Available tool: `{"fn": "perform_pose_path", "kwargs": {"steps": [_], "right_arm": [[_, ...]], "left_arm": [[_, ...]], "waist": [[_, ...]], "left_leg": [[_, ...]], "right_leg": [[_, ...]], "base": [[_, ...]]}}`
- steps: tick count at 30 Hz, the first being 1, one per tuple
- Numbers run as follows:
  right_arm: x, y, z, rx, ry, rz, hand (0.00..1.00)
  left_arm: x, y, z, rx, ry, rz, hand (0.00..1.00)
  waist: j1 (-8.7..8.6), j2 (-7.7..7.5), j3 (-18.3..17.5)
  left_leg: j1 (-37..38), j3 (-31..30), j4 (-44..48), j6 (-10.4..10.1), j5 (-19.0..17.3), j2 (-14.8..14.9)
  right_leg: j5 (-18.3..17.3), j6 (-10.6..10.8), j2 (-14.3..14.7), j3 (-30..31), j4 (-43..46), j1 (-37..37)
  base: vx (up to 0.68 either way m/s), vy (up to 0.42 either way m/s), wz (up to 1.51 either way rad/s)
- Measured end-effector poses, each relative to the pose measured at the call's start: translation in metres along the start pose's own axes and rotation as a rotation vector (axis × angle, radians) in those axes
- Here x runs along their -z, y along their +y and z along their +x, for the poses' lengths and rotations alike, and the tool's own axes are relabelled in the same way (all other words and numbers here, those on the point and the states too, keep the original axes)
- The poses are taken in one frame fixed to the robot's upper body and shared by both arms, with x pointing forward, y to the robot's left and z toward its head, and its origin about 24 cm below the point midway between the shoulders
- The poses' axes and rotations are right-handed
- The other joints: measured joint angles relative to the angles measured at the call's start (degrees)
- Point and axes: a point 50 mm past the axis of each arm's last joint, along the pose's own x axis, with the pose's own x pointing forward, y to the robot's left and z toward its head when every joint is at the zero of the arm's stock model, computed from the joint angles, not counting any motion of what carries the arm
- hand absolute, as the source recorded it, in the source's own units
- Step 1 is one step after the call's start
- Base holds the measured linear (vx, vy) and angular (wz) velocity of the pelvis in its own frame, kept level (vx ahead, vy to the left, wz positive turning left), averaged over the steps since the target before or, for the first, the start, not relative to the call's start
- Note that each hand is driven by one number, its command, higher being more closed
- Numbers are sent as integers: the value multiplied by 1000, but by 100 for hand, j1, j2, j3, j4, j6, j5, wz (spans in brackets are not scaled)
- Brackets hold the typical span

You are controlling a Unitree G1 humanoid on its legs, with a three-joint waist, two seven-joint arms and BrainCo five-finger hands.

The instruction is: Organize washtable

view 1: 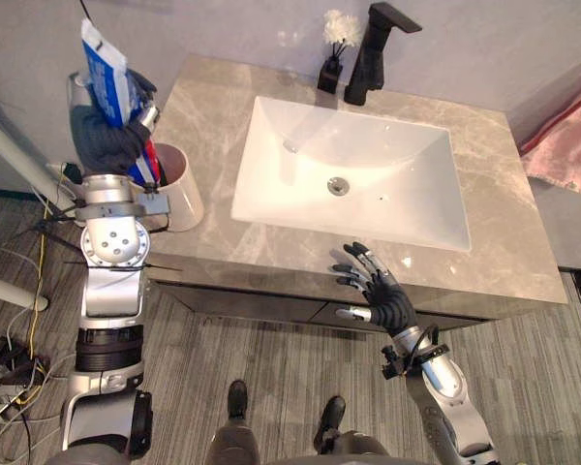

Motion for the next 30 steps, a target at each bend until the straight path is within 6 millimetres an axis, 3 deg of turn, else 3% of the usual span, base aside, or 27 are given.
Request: {"fn": "perform_pose_path", "kwargs": {"steps": [3, 4, 19, 25, 30], "right_arm": [[-1, 0, 1, -1, -4, -1, 0], [-1, 0, 1, -2, -8, -2, 0], [-3, 2, 4, -5, -25, 3, 0], [-2, 2, 4, -6, -16, 3, 0], [-1, 2, 4, -7, -10, 1, 0]], "left_arm": [[-1, 0, 1, -8, -5, -2, 100], [-1, 0, 2, -9, -6, -3, 0], [-6, 3, 9, -46, -11, -144, 0], [-10, 6, 11, -58, -30, -173, 0], [-24, 9, 10, -46, -100, -186, 0]], "waist": [[-4, -4, 3], [-5, -4, 3], [5, 22, 69], [7, 102, 110], [23, 223, 89]], "left_leg": [[-16, 15, 0, -9, -9, 1], [-45, 16, 1, -9, -8, 3], [-47, 40, 3, -9, -9, 5], [78, 24, 2, -8, -10, -13], [123, 9, 1, -5, -9, -38]], "right_leg": [[1, 0, -1, 0, 0, -25], [1, -1, 1, -1, 0, -55], [22, -28, -1, -9, 2, -74], [21, -28, -18, -43, 4, 58], [19, -29, -40, -105, 3, 111]], "base": [[34, 13, -2], [0, 0, 0], [2, 1, 0], [2, 3, 1], [0, 0, 0]]}}
